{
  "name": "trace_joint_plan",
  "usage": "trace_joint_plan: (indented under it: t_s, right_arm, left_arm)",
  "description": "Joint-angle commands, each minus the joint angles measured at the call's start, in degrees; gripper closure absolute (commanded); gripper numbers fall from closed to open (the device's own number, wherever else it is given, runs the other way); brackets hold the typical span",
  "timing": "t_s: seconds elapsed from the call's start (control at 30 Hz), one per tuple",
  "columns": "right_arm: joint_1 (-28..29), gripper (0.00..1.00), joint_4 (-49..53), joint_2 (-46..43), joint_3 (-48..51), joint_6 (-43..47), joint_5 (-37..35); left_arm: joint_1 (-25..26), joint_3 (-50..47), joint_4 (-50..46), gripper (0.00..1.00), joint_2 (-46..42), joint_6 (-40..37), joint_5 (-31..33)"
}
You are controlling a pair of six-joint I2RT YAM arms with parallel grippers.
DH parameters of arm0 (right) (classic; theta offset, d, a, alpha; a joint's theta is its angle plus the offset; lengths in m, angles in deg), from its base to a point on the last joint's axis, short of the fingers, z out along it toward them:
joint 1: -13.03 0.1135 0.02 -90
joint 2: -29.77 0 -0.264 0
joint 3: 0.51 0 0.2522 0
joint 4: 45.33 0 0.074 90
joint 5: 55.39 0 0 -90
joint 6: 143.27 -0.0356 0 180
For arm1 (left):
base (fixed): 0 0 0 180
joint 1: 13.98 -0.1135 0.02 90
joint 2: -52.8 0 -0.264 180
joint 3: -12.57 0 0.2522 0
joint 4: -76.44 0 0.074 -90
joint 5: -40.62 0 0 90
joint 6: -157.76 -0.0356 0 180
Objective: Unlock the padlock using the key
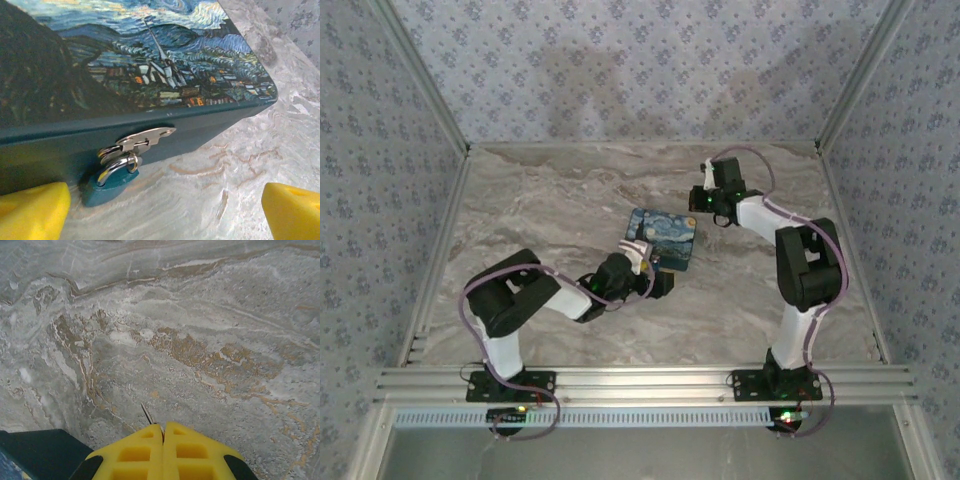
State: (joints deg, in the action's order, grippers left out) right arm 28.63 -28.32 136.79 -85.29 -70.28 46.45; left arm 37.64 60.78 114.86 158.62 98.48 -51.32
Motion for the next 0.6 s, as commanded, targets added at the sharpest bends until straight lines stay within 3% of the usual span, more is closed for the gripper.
trace_joint_plan:
  t_s: [0.0,0.27,0.57]
  right_arm:
    - [0.6,1.00,-0.2,0.9,-0.7,1.4,1.3]
    - [1.2,1.00,-1.4,2.0,0.8,2.0,3.5]
    - [2.2,1.00,-2.3,2.4,2.2,1.9,4.2]
  left_arm:
    - [-0.4,2.2,2.7,0.02,3.3,-1.4,-1.7]
    - [-0.5,4.7,5.2,0.04,7.1,-3.8,-7.3]
    - [-1.7,4.5,14.4,0.07,10.0,-1.8,-12.6]
